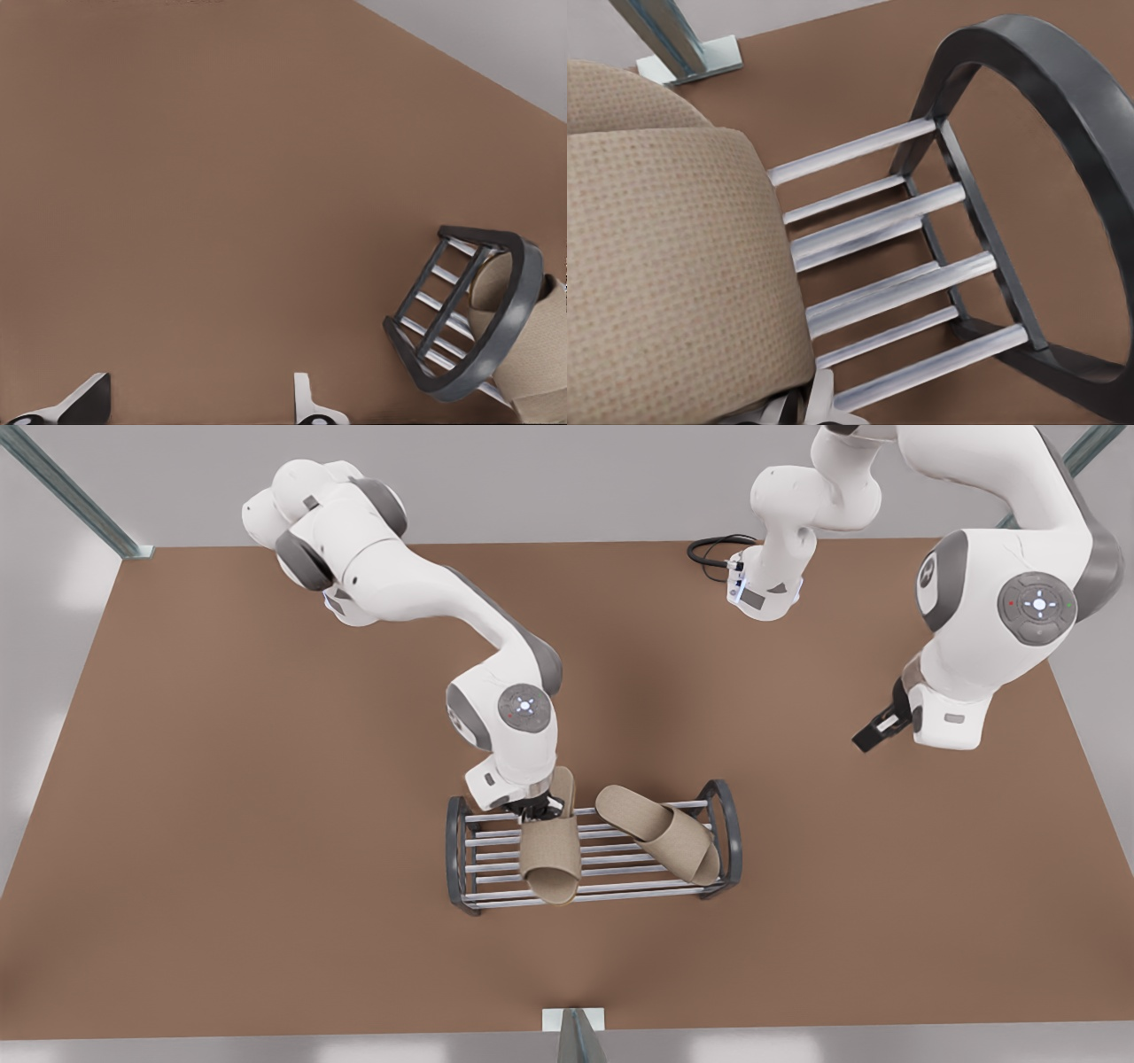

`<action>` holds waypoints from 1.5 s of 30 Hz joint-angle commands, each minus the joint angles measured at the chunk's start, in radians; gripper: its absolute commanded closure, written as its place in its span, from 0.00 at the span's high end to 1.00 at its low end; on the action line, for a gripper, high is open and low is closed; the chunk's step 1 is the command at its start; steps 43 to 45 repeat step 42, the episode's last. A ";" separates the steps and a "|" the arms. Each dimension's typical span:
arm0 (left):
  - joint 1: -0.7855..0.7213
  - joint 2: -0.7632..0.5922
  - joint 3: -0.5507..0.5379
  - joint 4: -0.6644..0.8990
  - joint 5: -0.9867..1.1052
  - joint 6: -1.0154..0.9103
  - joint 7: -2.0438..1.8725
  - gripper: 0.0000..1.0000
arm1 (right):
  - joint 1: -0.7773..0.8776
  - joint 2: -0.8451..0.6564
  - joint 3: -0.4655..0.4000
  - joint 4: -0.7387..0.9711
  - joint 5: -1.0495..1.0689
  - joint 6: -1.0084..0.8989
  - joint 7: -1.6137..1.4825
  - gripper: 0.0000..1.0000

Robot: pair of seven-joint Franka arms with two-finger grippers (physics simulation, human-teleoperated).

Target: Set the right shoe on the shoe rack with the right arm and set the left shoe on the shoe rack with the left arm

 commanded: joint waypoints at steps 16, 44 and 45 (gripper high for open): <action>0.028 0.006 -0.030 -0.021 -0.056 0.064 0.668 1.00 | 0.007 0.004 0.006 -0.035 -0.084 0.056 0.090 1.00; 0.028 0.006 -0.031 -0.021 -0.051 0.064 0.671 1.00 | -0.586 -0.467 0.068 -0.273 0.143 -0.477 -1.041 1.00; 0.028 0.006 -0.031 -0.021 -0.051 0.064 0.671 1.00 | -0.586 -0.467 0.068 -0.273 0.143 -0.477 -1.041 1.00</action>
